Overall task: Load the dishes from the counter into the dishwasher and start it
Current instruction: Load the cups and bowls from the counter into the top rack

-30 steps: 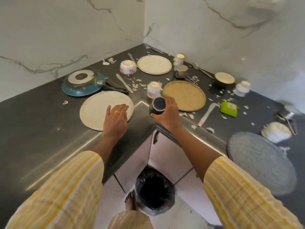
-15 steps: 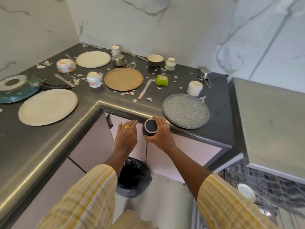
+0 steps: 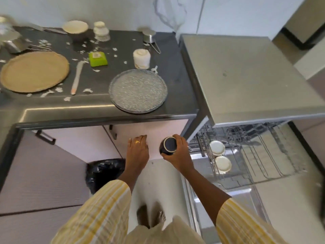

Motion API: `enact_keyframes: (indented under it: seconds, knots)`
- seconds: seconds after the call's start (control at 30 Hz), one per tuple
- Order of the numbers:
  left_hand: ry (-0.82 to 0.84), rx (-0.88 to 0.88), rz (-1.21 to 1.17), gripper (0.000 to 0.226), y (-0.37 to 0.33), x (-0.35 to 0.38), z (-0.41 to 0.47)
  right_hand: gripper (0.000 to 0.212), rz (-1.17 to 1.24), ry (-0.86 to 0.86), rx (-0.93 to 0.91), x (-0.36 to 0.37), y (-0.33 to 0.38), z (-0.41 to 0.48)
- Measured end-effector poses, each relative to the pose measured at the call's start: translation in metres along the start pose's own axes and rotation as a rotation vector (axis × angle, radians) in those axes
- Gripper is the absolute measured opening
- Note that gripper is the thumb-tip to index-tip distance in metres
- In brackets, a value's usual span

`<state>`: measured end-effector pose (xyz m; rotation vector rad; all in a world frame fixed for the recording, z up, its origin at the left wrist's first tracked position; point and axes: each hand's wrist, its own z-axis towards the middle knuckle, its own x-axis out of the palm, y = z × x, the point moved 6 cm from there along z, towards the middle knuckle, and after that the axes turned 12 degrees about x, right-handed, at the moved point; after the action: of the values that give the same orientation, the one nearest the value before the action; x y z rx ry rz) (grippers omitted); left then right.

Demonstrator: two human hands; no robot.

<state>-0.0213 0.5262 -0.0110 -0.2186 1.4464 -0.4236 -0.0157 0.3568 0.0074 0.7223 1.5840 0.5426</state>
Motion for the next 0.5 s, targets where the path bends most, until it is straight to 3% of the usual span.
enact_keyframes:
  seconds: [0.2, 0.5]
  knots:
    - [0.173, 0.162, -0.045, 0.040, -0.061, 0.062, 0.012, 0.078, -0.015, -0.173, 0.138, -0.040, -0.079, -0.015]
    - [0.239, 0.267, -0.131, 0.039, -0.148, 0.137, 0.042, 0.078, -0.054, -0.456, 0.220, -0.136, -0.188, 0.025]
